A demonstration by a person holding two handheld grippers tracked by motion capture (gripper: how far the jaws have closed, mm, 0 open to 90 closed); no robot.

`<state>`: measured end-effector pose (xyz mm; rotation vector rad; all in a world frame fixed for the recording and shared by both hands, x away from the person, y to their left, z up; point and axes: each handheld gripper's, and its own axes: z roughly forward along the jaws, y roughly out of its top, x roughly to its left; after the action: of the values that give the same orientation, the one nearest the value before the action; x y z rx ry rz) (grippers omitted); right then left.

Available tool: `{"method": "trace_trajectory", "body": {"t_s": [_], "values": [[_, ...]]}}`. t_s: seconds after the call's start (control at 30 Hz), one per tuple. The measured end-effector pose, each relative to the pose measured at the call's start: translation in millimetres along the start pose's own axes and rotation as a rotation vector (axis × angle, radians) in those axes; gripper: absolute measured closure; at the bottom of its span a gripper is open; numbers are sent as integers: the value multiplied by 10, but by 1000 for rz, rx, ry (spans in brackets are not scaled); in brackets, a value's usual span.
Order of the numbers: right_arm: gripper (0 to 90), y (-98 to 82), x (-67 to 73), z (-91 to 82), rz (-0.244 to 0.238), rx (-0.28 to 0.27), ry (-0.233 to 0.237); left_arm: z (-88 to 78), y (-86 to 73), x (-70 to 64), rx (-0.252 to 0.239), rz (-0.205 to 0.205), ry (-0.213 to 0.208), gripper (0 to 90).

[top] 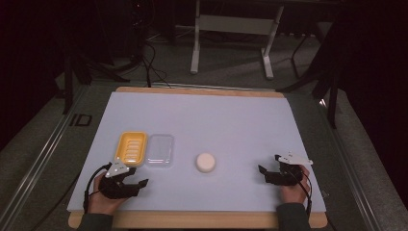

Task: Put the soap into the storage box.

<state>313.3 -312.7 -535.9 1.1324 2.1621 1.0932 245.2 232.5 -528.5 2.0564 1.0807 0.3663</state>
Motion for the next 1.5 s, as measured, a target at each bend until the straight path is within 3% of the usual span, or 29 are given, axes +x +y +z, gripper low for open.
{"method": "trace_trajectory", "body": {"t_s": [0.23, 0.5, 0.93, 1.27, 1.5], "values": [[162, -14, 17, -30, -22, -33, 6, 22, 80, -67, 8, 38, -15, 318], [162, -26, 25, -57, -24, -59, 4, 20, 295, -122, 27, 109, -57, 307], [162, -26, 26, -56, -38, -62, 16, 26, 706, -208, 77, 232, -56, 307], [162, -28, 23, -61, -32, -65, 19, 25, 938, -274, 100, 298, -63, 304], [162, -30, 23, -67, -33, -69, 21, 65, 1063, -295, 113, 322, -82, 305]]}}
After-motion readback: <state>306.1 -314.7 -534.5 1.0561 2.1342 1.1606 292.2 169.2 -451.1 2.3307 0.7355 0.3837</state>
